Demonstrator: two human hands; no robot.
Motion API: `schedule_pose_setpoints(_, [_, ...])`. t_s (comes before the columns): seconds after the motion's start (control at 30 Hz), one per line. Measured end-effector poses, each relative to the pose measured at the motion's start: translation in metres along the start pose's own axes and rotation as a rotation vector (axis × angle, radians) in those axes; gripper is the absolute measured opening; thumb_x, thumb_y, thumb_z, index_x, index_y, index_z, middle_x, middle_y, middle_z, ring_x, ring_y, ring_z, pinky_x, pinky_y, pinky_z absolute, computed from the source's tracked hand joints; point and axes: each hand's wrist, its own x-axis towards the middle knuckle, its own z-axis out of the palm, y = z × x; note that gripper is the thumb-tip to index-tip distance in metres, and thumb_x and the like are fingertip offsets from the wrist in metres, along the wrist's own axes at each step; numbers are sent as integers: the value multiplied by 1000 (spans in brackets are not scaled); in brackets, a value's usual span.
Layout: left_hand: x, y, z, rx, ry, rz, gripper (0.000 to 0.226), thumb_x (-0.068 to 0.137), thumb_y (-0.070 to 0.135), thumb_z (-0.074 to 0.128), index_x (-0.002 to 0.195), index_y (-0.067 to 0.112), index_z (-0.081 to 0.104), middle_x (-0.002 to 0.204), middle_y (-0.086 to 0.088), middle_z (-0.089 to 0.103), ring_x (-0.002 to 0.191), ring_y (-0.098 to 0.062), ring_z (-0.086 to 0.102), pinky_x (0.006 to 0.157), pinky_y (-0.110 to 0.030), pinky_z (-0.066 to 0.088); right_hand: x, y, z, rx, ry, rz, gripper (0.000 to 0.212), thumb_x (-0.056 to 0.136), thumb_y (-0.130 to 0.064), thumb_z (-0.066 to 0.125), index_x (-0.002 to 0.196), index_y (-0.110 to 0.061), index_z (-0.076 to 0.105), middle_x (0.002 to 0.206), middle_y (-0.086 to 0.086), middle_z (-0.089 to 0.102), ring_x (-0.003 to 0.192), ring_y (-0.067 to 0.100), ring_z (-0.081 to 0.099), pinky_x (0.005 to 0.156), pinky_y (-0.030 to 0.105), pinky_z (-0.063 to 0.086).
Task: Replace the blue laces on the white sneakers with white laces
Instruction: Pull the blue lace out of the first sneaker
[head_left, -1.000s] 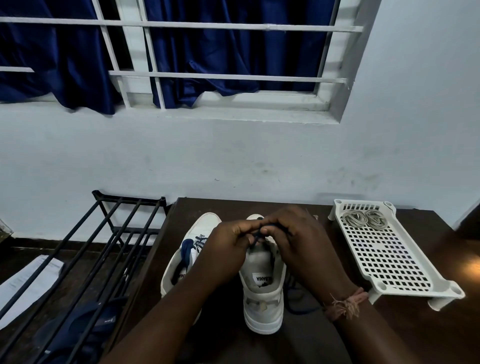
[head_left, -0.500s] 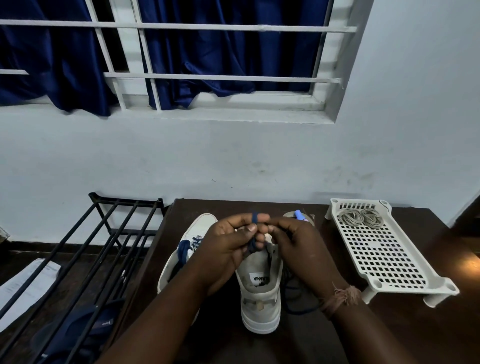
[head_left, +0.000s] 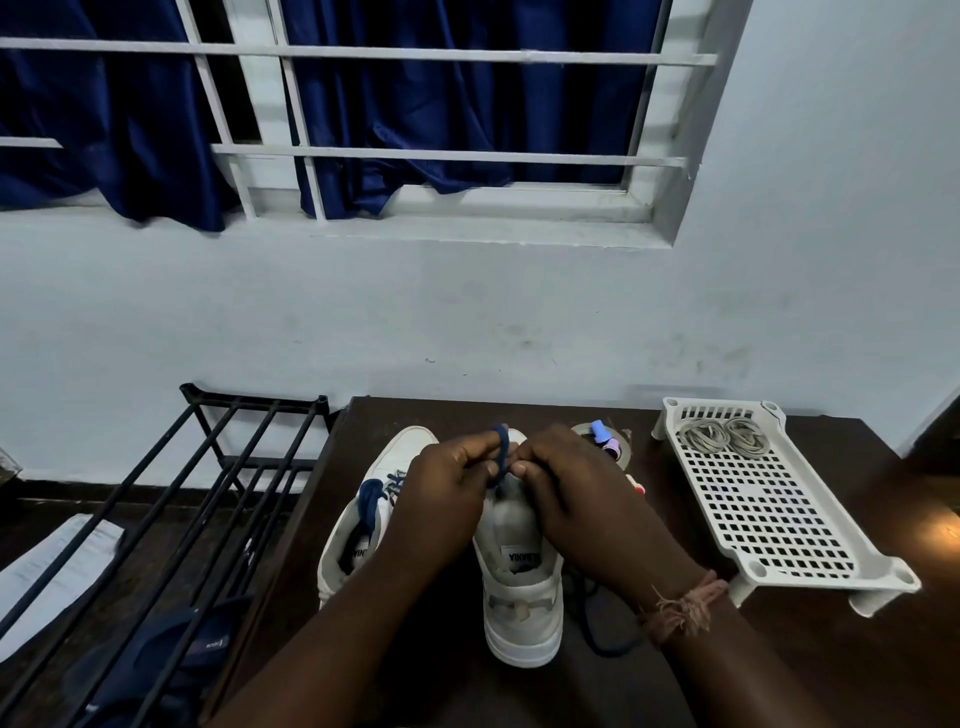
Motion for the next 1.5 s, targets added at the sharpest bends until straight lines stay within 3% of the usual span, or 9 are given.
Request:
schedule_pose_setpoints(0.13, [-2, 3, 1, 56, -90, 56, 38, 92, -7, 54, 102, 20, 77, 93, 13, 76, 94, -2, 70, 83, -15, 49, 3, 2, -10, -2, 87, -17, 9, 93, -9, 63, 90, -17, 67, 89, -7, 57, 85, 4, 53, 78, 21, 43])
schedule_pose_setpoints(0.4, [-8, 11, -1, -490, -287, -155, 30, 94, 5, 49, 109, 0, 75, 91, -17, 75, 84, -22, 69, 79, -29, 56, 4, 7, -17, 182, 277, 124, 17, 90, -3, 66, 95, -18, 74, 91, -10, 66, 90, 5, 63, 78, 22, 49])
schedule_pose_setpoints(0.57, [-5, 12, -5, -815, -256, -187, 33, 91, 8, 56, 119, -5, 70, 103, -23, 71, 87, -23, 69, 81, -30, 58, -1, 13, -2, 172, 145, 170, 21, 92, -3, 63, 94, -20, 76, 87, -9, 71, 84, 4, 63, 82, 11, 42])
schedule_pose_setpoints(0.7, [-1, 15, -5, -997, -127, -217, 37, 95, 1, 50, 130, -4, 59, 123, -22, 69, 108, -25, 70, 92, -29, 58, -2, 8, 14, 102, 21, 110, 14, 91, -8, 61, 83, -18, 67, 76, -12, 58, 74, 6, 53, 68, 23, 39])
schedule_pose_setpoints(0.9, [5, 1, -3, -535, 58, -118, 34, 99, -3, 51, 122, 17, 66, 121, -5, 73, 119, -21, 67, 105, -41, 51, -4, 5, 16, 16, -76, 43, 11, 94, -18, 53, 91, -17, 64, 87, -5, 60, 81, 12, 55, 75, 31, 45])
schedule_pose_setpoints(1.03, [2, 2, -1, -146, 1, 13, 37, 101, 3, 53, 105, 35, 72, 104, 12, 77, 104, -5, 70, 95, -26, 53, 5, -2, -2, -45, 6, -4, 8, 91, -11, 59, 88, -15, 65, 85, -4, 58, 82, 13, 54, 76, 26, 41])
schedule_pose_setpoints(1.1, [-1, 1, 2, -66, -89, 35, 30, 99, 8, 52, 99, 26, 75, 93, 8, 76, 92, -8, 70, 87, -26, 54, 8, -1, -8, -66, 75, -15, 9, 89, -10, 61, 87, -16, 68, 84, -5, 60, 83, 12, 55, 75, 23, 40])
schedule_pose_setpoints(1.33, [-6, 4, 2, -473, -289, -103, 29, 100, 8, 48, 113, -2, 71, 94, -21, 73, 86, -20, 68, 79, -27, 54, 7, 4, -16, 242, 258, 217, 18, 91, -5, 64, 95, -19, 75, 91, -12, 71, 91, 5, 66, 80, 24, 51])
schedule_pose_setpoints(1.5, [-4, 14, -3, -883, -286, -163, 32, 94, 9, 52, 117, -3, 70, 102, -20, 71, 88, -22, 68, 83, -30, 57, 2, 9, -5, 217, 130, 207, 23, 93, -3, 61, 93, -21, 75, 89, -11, 73, 87, 2, 65, 83, 16, 46])
